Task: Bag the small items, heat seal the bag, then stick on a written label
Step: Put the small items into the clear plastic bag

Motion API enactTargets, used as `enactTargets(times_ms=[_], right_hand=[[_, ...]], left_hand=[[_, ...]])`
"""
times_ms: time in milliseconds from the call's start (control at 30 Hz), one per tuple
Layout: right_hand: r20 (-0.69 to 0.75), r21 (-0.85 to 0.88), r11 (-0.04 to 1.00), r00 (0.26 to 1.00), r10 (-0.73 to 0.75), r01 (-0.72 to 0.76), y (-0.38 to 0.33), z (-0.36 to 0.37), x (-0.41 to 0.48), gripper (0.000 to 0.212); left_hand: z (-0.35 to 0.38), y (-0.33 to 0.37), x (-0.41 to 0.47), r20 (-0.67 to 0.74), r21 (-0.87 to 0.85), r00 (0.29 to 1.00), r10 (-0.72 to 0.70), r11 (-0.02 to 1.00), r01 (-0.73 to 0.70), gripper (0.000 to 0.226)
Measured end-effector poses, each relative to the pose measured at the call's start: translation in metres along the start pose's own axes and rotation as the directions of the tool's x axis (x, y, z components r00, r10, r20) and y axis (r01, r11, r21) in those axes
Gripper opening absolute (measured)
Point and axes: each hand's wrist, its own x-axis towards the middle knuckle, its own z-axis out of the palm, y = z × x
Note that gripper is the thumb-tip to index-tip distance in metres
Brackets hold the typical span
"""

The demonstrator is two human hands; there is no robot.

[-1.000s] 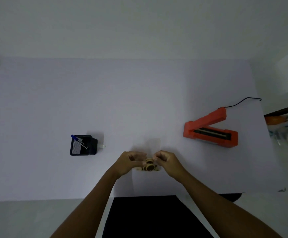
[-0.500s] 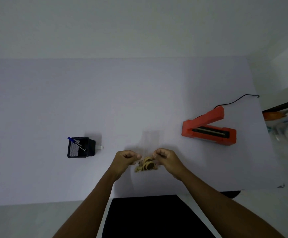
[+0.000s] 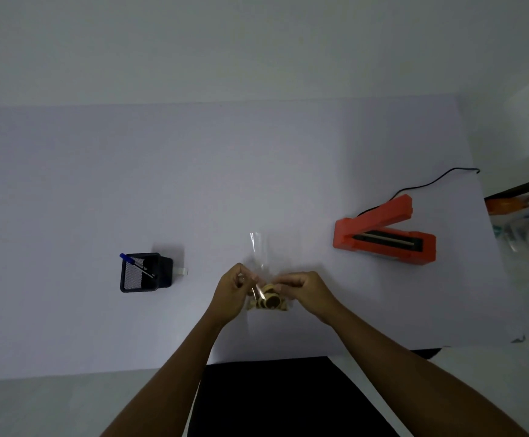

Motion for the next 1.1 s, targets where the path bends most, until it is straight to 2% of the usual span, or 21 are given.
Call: enactTargets(times_ms=[167,300,400,500,600,733,967,1100], right_hand=[[-0.008,0.056,0.996,0.998,0.064,-0.064,0.002,-0.010,0.001,0.018],[-0.035,0.100,0.987,0.991,0.131,-0.127,0.001,-0.004,0.002,0.016],[-0.030,0.178,0.965,0.979,0.201,-0.193,-0.003,0.001,0.004,0.016],[0.018,0.162,0.960,0.973,0.231,-0.230,-0.004,0.005,0.007,0.024],[0.020,0.069,0.981,0.983,0.180,-0.181,-0.003,0.013,0.011,0.026],[-0.018,0.071,0.981,0.983,0.181,-0.180,0.002,0.013,0.014,0.020],[-0.040,0.121,0.969,0.974,0.222,-0.216,0.006,0.014,0.018,0.022],[-0.026,0.091,0.975,0.979,0.205,-0.202,0.004,0.014,0.017,0.025]], left_hand=[[-0.004,-0.012,0.004,-0.037,0.016,0.998,-0.047,0.999,0.048,0.019],[0.004,-0.011,0.003,-0.130,-0.040,0.988,-0.080,0.996,0.076,0.021],[0.004,-0.012,0.008,-0.177,-0.012,0.981,-0.077,0.997,0.076,0.017],[0.001,-0.015,0.013,-0.136,0.005,0.988,-0.076,0.997,0.077,0.014],[0.002,-0.016,0.014,-0.079,-0.029,0.993,-0.085,0.996,0.083,0.014],[-0.002,-0.015,0.014,-0.055,-0.049,0.995,-0.087,0.995,0.084,0.014],[-0.006,-0.012,0.013,0.076,-0.230,0.978,-0.193,0.951,0.206,0.022],[-0.007,-0.012,0.019,0.082,-0.210,0.978,-0.192,0.956,0.205,0.020]])
